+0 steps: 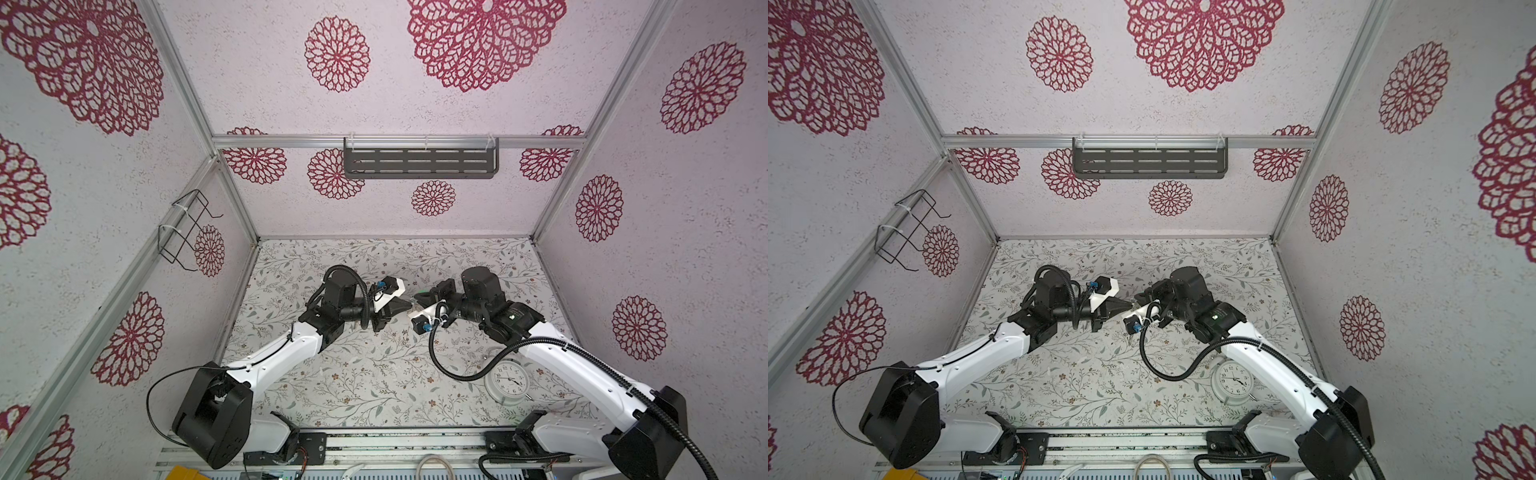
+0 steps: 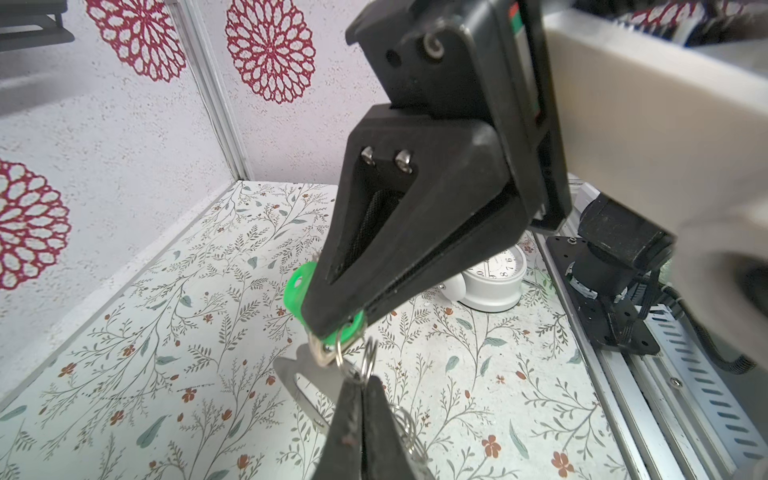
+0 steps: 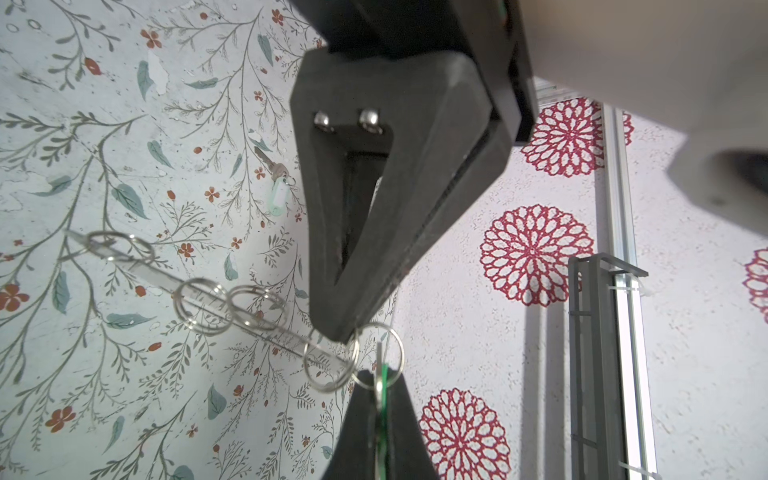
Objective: Remove the keys from the keyring
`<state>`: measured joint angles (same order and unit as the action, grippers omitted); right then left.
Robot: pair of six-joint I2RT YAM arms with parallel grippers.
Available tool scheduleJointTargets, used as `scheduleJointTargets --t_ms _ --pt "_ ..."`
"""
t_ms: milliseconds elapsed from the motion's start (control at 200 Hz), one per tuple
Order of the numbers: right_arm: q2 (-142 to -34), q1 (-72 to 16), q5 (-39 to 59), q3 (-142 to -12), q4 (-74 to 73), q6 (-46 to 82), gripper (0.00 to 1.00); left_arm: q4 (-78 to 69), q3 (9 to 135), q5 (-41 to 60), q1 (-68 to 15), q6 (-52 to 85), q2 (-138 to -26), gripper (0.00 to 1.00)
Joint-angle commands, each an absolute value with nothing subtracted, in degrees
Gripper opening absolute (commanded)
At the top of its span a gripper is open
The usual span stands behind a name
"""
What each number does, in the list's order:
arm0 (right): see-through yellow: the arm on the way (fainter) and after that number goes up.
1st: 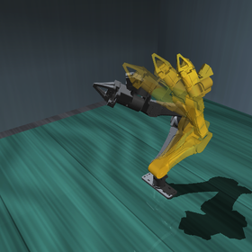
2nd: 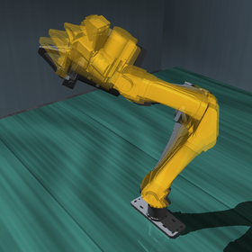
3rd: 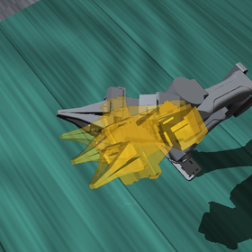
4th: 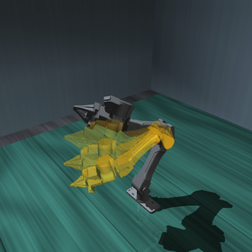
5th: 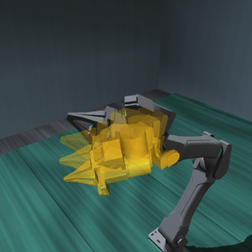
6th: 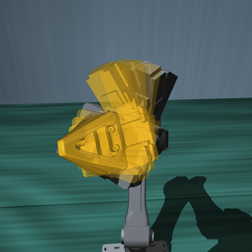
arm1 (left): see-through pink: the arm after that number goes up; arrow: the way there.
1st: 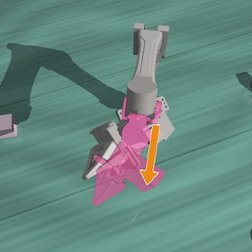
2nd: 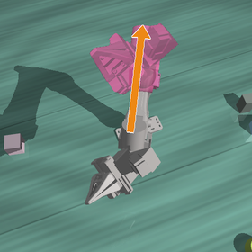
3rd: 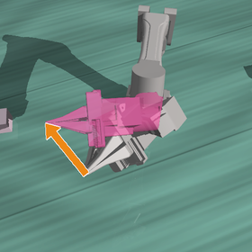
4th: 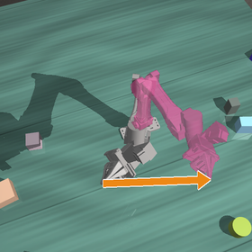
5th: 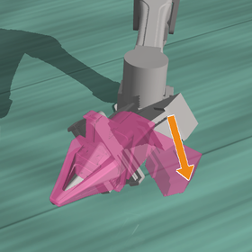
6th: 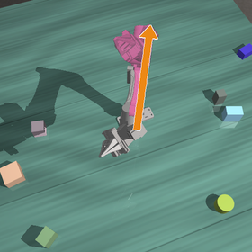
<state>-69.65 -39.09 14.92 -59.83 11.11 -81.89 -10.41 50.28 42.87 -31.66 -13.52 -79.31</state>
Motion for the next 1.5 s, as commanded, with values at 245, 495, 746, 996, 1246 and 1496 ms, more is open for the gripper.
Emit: scheduleJointTargets --t_ms 245,495,746,996,1246,1496 --pt "-65.3 -39.2 11.9 -56.7 2.7 -74.6 0.00 -8.3 51.5 41.7 -31.9 -14.7 -79.0 0.00" --pt "-63.9 -39.2 8.7 -54.4 -0.2 -71.9 0.00 -7.5 51.9 41.1 -31.9 -15.0 -78.7 0.00" --pt "-62.3 -39.0 7.1 -52.2 -2.4 -69.7 0.00 -6.3 52.3 40.3 -31.8 -15.1 -78.7 0.00" --pt "-61.3 -38.7 5.6 -50.9 -2.4 -67.9 0.00 -5.8 52.7 39.7 -31.7 -14.9 -78.7 0.00" --pt "-60.7 -38.3 4.7 -50.3 -1.7 -67.5 0.00 -4.4 53.4 39.1 -31.8 -14.3 -78.9 0.00" --pt "-61.6 -38.2 5.3 -50.4 0.1 -65.9 0.00 -6.1 53.2 37.9 -31.4 -11.8 -78.5 0.00"
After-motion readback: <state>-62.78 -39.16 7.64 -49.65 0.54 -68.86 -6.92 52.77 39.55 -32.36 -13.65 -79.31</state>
